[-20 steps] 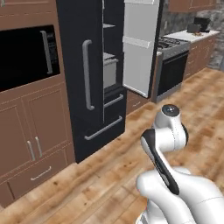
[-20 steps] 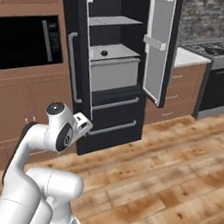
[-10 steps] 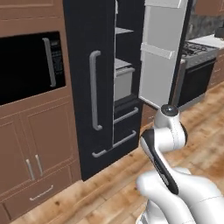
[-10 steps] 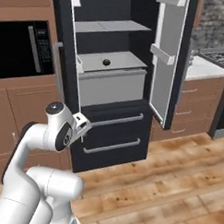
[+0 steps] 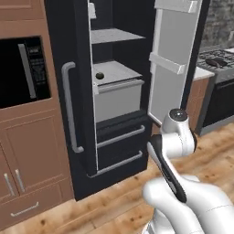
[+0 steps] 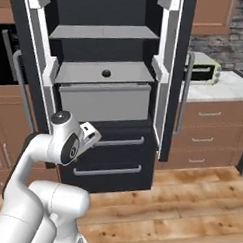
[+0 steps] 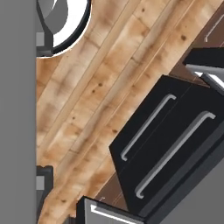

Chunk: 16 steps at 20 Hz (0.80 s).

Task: Place the cold items (corn and squash) from the fridge in one tupperware on the dining counter. Place the warm items (kebab skewer and hot dog) in the stove area in another tupperware.

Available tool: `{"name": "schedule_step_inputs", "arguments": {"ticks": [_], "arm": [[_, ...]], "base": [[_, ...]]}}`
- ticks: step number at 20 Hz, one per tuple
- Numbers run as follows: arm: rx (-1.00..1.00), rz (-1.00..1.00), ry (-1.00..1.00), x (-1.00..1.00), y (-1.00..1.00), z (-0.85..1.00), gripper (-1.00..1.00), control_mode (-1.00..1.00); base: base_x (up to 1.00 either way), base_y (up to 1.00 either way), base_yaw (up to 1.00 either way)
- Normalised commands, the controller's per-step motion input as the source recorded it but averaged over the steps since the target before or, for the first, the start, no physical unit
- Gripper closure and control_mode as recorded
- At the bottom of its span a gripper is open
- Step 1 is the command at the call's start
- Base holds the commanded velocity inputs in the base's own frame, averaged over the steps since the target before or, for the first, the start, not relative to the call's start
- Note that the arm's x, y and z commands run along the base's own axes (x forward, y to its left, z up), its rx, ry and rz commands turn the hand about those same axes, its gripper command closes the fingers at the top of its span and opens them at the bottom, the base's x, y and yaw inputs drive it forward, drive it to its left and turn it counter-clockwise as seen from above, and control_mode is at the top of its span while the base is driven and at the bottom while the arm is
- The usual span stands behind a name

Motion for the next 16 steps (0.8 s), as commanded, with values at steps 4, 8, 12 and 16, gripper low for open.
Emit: {"name": "schedule_step_inputs", "arguments": {"ticks": [4, 8, 12, 16], "arm": [[0.0, 0.0, 0.0, 0.0, 0.0, 0.0, -1.0, 1.0], [0.0, 0.0, 0.0, 0.0, 0.0, 0.0, -1.0, 1.0], [0.0, 0.0, 0.0, 0.0, 0.0, 0.0, -1.0, 1.0], [0.0, 0.0, 0.0, 0.0, 0.0, 0.0, -1.0, 1.0]], "base": [[0.57, -0.6, 0.36], [0.69, -0.29, 0.33], [0.61, -0.07, 0.24], [0.57, -0.01, 0.19]]}}
